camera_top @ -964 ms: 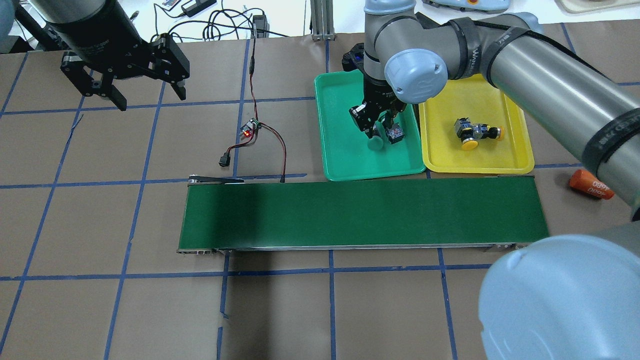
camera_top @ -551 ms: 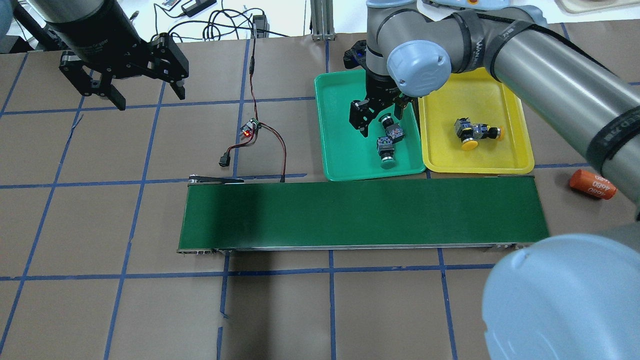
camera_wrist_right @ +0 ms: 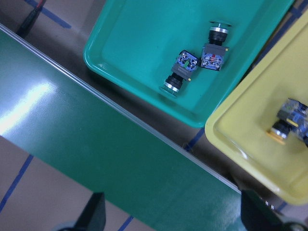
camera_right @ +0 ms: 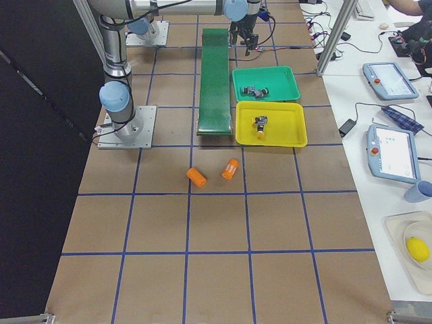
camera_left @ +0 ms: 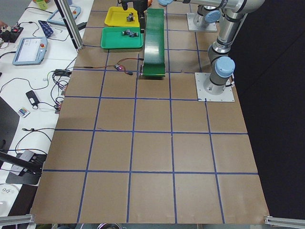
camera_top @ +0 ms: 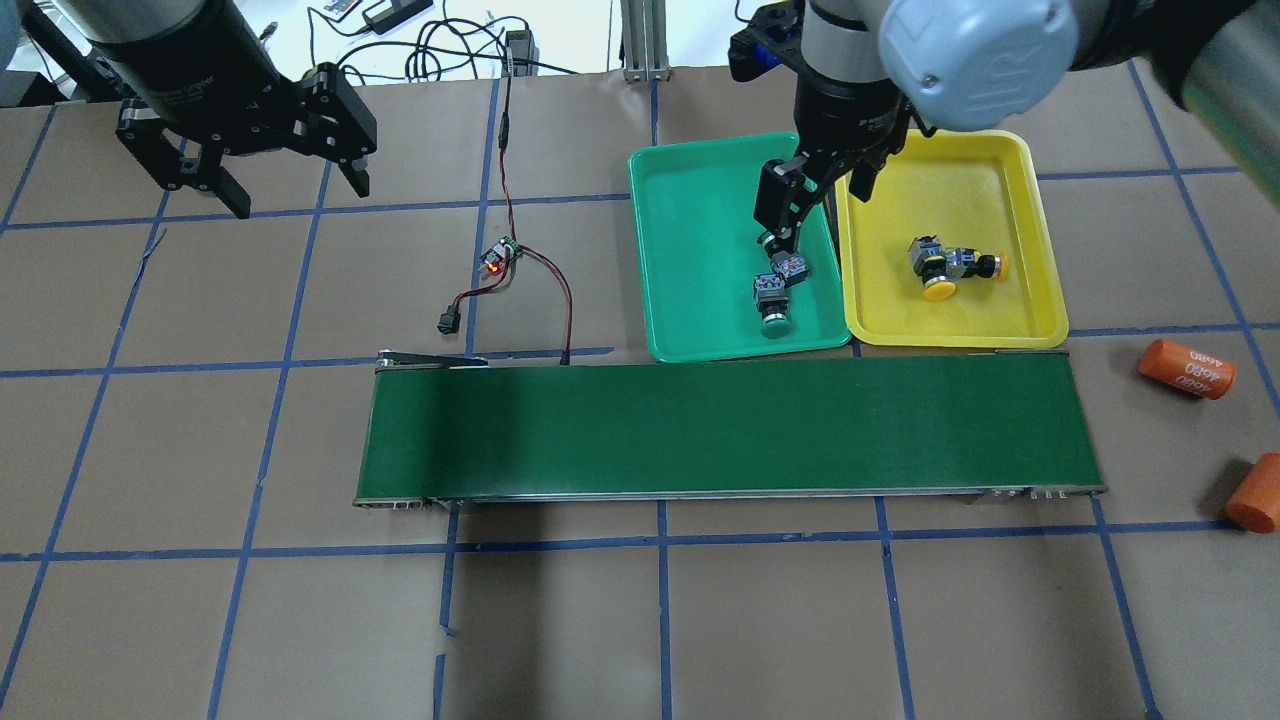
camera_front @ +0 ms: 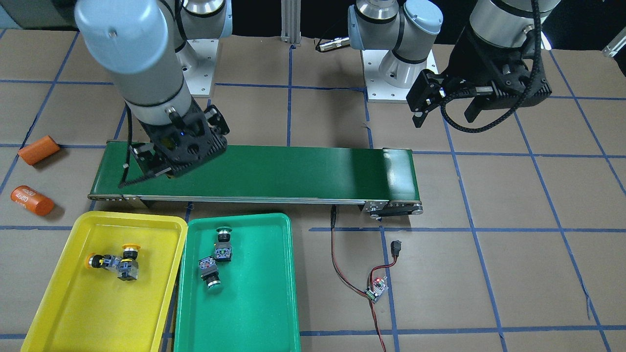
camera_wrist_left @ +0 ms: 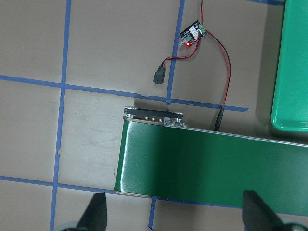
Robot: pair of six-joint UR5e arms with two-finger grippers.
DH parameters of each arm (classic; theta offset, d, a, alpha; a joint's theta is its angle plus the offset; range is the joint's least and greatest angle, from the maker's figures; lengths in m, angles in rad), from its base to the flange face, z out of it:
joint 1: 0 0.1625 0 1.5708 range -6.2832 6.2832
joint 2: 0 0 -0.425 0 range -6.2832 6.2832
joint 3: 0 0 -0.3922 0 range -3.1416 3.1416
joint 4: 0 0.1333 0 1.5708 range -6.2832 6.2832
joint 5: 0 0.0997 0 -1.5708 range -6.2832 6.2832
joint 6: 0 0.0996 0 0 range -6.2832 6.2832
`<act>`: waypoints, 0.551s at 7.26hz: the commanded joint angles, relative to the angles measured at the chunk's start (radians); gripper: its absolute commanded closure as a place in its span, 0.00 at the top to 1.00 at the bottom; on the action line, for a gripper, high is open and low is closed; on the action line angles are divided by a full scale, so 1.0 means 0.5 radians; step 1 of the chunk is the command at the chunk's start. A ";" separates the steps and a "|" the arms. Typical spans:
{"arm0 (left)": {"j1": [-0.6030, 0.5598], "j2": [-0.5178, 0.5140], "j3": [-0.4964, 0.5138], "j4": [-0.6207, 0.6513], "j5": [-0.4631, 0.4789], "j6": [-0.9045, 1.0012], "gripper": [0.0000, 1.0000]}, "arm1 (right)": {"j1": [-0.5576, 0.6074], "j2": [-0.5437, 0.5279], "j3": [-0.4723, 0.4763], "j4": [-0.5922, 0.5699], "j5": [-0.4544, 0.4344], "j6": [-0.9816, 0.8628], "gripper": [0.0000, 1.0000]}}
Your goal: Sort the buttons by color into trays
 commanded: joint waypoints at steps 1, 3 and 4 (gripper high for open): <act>-0.002 -0.002 0.004 0.000 -0.001 0.000 1.00 | -0.082 -0.273 0.078 0.117 0.016 0.359 1.00; -0.002 -0.002 0.004 0.000 -0.001 0.000 1.00 | -0.085 -0.335 0.109 0.108 0.025 0.689 1.00; -0.002 -0.002 0.004 -0.003 -0.001 0.000 1.00 | -0.094 -0.381 0.113 0.111 0.022 0.775 1.00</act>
